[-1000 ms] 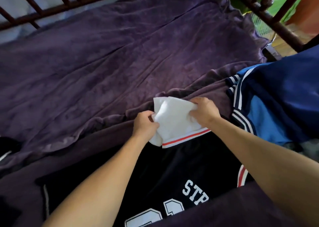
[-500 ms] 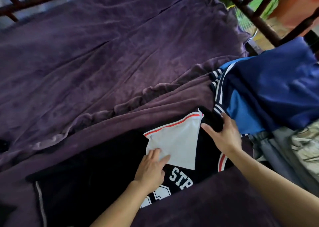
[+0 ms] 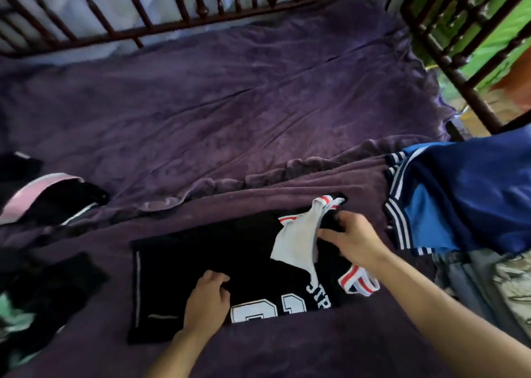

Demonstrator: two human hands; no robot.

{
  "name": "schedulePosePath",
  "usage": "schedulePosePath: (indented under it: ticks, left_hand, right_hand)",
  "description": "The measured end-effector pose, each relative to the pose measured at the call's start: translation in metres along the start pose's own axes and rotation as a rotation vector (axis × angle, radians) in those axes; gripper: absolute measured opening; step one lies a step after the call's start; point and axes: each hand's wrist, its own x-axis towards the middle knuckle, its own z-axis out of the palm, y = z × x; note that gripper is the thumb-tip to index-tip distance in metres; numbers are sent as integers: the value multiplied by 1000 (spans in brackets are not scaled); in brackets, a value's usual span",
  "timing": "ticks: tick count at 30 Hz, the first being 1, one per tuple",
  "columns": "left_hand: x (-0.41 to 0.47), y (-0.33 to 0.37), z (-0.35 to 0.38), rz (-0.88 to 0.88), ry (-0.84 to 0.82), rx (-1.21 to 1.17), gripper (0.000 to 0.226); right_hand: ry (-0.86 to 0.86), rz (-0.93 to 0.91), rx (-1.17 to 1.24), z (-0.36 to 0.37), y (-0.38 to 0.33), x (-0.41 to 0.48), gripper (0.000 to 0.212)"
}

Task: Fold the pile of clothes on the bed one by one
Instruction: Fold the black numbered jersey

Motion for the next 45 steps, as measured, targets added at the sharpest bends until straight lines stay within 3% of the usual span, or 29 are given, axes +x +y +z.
schedulePosePath:
  ticks: [4,10,12,16,18,19,21,23,24,26,29,32,35,39,45]
  left_hand:
    - [-29,-47,-21,-197,66,-81,27]
    - [-54,-111,-17,-377,131,-155,28]
    - [-58,-121,-15,-411,134,-174,30]
    - [-64,-118,-13,-371,172,-129,36]
    - [-59,-108,-10,-273,192,-5,42]
    - [-56,-101,-7,-204,195,65,46]
    - [-46,-82,5,-40,190,119,52]
    - [-35,-63,26,113,123,139,55]
    - [-31,-56,39,160,70,169,55]
    - [-25,-51,60,169,-37,235,53]
    - [-20,-59,73,140,-93,233,52]
    - [-25,-70,65,167,-91,75,48]
    - [-36,-92,37,44,28,-180,41]
    - [-56,-138,-9,-138,111,-274,32]
    - [-88,-232,-69,-239,189,-259,28]
  right_hand:
    - [-132,-40,-50,81,-45,4,17]
    - [-361,78,-106,211,-51,21,56]
    - [-367,49,-175,222,-43,19,56]
    - [-194,-240,-537,196,-6,10,47]
    - [-235,-209,-611,175,13,11,43]
    - [-204,-181,-561,166,21,11,39]
    - [53,-215,-411,151,34,18,31]
    - [293,-182,-328,140,45,28,41]
    - [300,-76,-250,138,51,33,51]
    - [139,204,16,140,59,41,59]
    - [-73,368,238,143,62,41,40]
    - [-50,259,251,139,48,27,36]
    - [46,79,148,149,14,1,32]
    - [132,-75,-153,195,-48,-41,65]
    - [-73,-170,-366,329,-121,-81,71]
